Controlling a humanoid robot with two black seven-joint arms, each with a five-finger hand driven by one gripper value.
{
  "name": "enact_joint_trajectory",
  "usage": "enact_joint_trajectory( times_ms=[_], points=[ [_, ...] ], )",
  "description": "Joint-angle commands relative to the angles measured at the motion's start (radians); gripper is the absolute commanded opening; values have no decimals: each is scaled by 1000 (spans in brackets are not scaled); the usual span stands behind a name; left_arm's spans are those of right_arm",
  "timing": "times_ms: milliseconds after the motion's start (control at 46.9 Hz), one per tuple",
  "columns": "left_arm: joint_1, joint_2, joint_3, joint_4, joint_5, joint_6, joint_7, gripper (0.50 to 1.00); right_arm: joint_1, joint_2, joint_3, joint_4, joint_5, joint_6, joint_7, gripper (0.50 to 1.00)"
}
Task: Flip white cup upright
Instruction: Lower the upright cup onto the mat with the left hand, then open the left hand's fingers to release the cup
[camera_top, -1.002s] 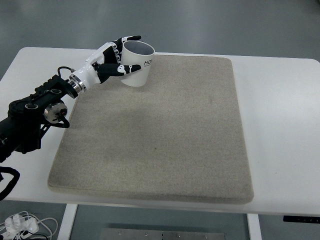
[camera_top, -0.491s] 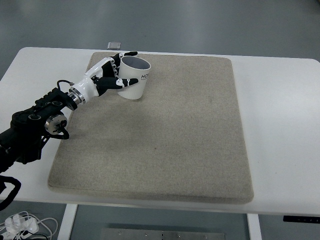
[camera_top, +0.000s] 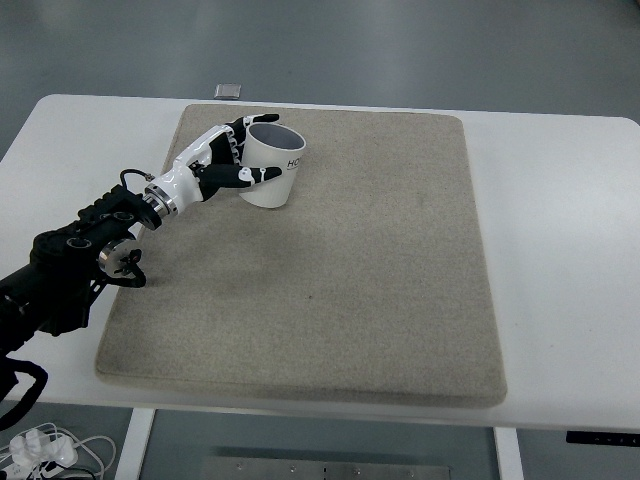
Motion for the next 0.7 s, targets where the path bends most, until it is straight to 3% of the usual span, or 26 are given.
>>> enact_joint_trajectory(
  times_ms=[0, 107, 469, 682],
  points=[
    [0, 0, 0, -3, 0, -2, 0, 966, 0, 0, 1, 0, 0, 0, 0, 952],
    [0, 2, -2, -9, -2, -6, 0, 992, 0, 0, 0, 0, 0, 0, 0, 952],
    [-5, 11, -20, -32, -9, -25, 0, 994, 0, 0, 0, 0, 0, 0, 0, 952],
    [-14, 64, -100, -109, -14, -38, 0, 994, 0, 0, 0, 0, 0, 0, 0, 952]
  ],
)
